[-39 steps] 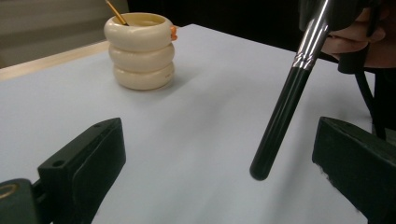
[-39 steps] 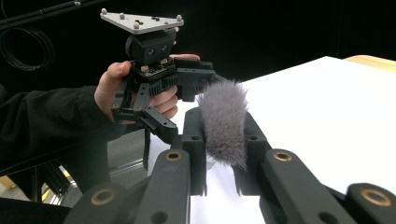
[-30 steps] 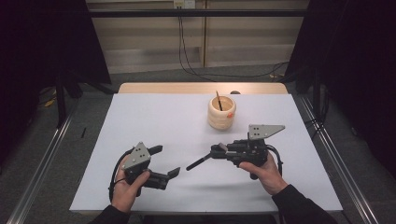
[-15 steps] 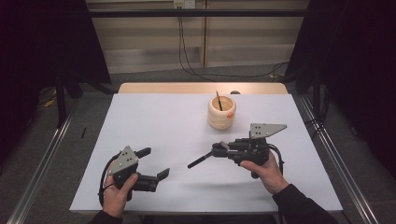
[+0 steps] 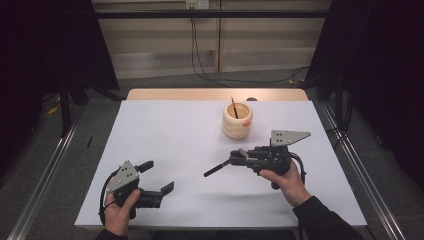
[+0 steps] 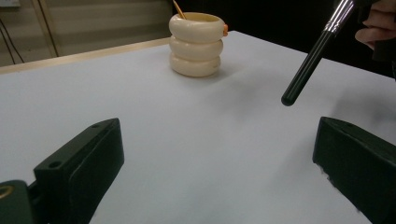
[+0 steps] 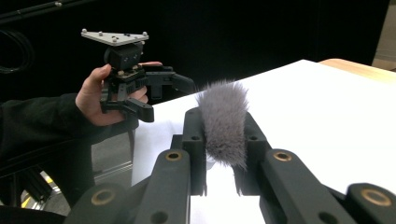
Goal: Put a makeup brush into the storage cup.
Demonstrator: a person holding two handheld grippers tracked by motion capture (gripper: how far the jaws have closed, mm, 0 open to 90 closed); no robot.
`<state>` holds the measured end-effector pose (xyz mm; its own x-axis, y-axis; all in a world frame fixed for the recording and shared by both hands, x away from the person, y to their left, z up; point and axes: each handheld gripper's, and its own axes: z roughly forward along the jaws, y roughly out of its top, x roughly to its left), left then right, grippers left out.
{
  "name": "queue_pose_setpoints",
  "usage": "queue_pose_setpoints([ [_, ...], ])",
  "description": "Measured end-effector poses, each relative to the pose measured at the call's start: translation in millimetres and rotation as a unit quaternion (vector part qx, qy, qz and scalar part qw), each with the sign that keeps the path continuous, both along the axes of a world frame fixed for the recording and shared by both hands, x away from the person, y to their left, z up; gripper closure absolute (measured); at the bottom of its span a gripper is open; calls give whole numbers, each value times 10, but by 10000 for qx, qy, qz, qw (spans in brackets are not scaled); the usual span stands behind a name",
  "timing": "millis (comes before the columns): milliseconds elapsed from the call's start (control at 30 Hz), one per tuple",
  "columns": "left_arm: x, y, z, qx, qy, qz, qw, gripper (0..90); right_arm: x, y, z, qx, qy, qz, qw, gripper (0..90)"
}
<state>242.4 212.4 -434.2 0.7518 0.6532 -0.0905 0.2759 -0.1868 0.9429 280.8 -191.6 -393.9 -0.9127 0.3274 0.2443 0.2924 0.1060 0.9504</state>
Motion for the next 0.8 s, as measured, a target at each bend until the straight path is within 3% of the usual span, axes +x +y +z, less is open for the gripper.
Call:
queue_pose_setpoints([
  [267,-12,13,0,-3,28,-7,10000,15,34,-53,19,0,-13,-100,9999,767],
  [300,-12,21,7,76,-16,-44,10000,16,42,-58,24,1,-9,-126,9999,767],
  [800,-30,23,4,18,-33,-6,10000,16,199,-132,85,-136,10,-328,9994,767],
])
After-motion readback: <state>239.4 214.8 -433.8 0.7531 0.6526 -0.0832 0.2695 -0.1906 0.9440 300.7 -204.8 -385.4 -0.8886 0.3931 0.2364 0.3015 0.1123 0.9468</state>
